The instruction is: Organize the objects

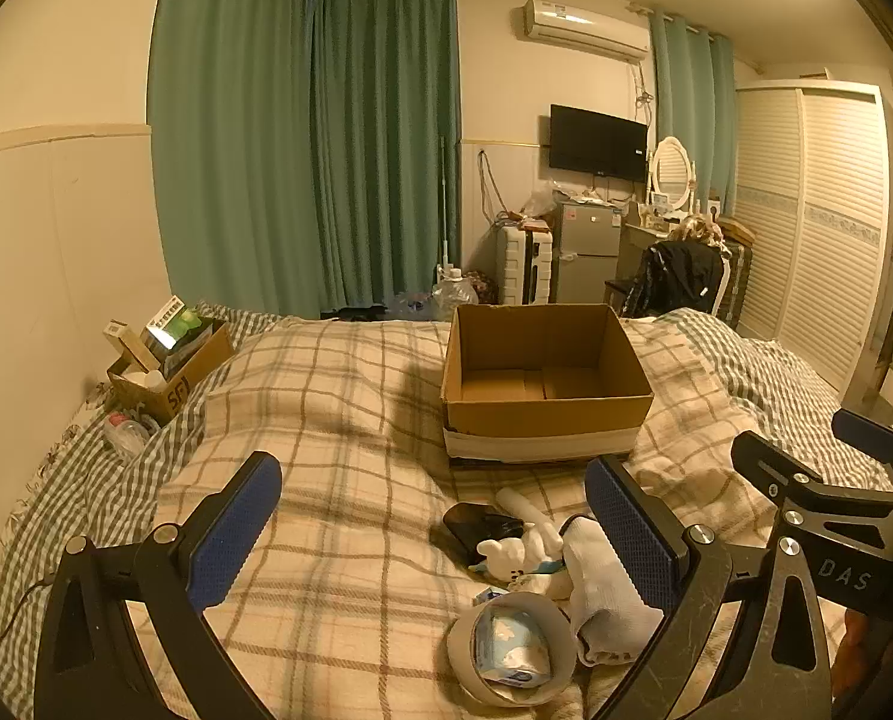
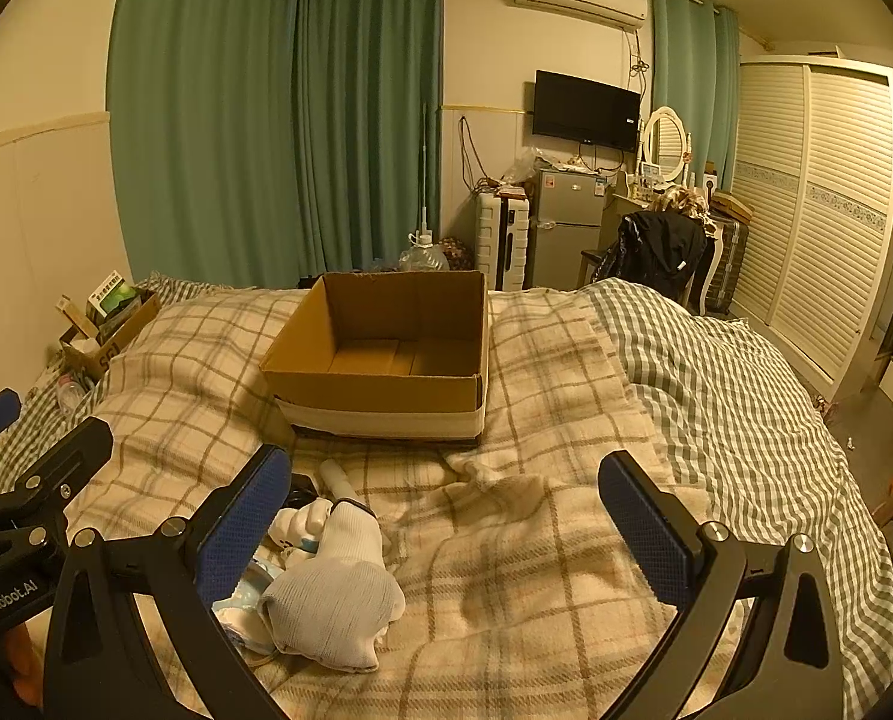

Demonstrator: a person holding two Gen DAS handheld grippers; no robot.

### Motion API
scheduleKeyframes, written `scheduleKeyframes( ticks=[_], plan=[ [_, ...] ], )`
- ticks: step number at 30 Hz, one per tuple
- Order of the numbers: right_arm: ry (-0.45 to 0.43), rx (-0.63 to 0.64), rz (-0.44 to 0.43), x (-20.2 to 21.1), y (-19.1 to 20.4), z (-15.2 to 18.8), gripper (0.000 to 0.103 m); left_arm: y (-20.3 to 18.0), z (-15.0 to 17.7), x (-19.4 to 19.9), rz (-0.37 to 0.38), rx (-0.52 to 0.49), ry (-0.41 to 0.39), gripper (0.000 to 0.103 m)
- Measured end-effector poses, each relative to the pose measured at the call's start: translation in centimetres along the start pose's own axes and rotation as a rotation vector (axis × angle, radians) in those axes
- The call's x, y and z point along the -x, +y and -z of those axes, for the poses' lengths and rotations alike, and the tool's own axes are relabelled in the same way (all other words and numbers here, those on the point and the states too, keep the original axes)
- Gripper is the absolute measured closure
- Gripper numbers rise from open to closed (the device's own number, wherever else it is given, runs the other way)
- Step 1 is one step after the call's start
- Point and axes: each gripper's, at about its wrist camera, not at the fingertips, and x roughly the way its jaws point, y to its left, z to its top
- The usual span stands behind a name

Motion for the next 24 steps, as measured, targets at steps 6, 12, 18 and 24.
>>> scheduleKeyframes(
  ticks=[6,12,18,24],
  plan=[
    [0.004,0.008,0.002,0.02,0.1,0.02,0.0,-0.36,-0.01,0.13,0.003,-0.013,0.002,0.0],
    [0.006,0.008,0.001,0.02,0.08,-0.05,0.0,-0.62,0.07,0.01,0.003,-0.018,0.008,0.0],
    [0.005,0.006,0.001,0.01,0.01,-0.22,0.0,-0.66,0.12,-0.23,0.002,-0.023,0.018,0.0],
    [0.004,0.009,0.009,-0.23,-0.31,-0.14,0.0,-0.08,0.52,-0.87,0.002,-0.006,0.023,0.0]
  ],
)
